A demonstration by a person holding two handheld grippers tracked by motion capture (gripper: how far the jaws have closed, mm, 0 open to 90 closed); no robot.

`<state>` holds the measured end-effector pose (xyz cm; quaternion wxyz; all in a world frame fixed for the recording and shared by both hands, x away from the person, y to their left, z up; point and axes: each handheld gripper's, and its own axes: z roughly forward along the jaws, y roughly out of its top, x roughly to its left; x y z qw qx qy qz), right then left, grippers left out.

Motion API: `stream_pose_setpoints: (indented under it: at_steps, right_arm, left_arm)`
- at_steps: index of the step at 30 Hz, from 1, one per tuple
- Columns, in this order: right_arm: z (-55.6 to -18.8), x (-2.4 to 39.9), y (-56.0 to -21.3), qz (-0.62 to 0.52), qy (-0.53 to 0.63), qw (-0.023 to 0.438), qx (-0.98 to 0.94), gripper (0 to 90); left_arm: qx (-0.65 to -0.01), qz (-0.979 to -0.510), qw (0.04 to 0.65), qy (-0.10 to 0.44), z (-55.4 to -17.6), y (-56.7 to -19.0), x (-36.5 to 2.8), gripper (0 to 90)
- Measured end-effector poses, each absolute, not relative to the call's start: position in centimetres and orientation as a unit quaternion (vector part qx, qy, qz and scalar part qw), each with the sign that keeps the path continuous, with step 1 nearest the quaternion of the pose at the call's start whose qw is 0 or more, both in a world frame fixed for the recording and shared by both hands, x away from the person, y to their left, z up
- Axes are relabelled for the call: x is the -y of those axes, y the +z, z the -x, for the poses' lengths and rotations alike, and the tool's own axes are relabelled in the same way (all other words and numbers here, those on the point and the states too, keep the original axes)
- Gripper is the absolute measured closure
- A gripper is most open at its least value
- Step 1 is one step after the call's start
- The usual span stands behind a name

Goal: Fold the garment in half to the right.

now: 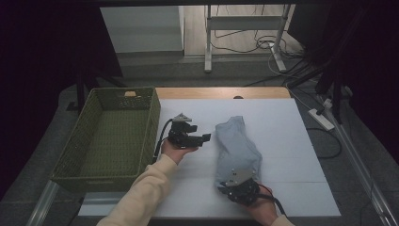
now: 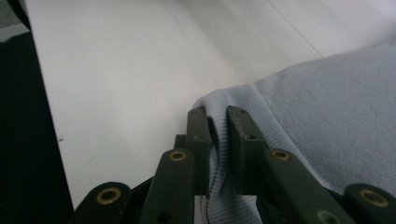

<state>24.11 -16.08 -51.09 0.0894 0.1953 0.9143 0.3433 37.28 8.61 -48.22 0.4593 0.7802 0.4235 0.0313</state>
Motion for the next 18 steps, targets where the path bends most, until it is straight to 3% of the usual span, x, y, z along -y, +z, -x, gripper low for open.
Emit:
stream_pose_setpoints:
  at_steps: [18]
  right_arm:
    - [-22.7, 14.8, -51.0, -0.114, 0.385, 0.047, -0.915, 79.5]
  left_arm:
    - [-0.427, -0.776, 0.463, 0.033, -37.3, -48.1, -9.0, 23.8]
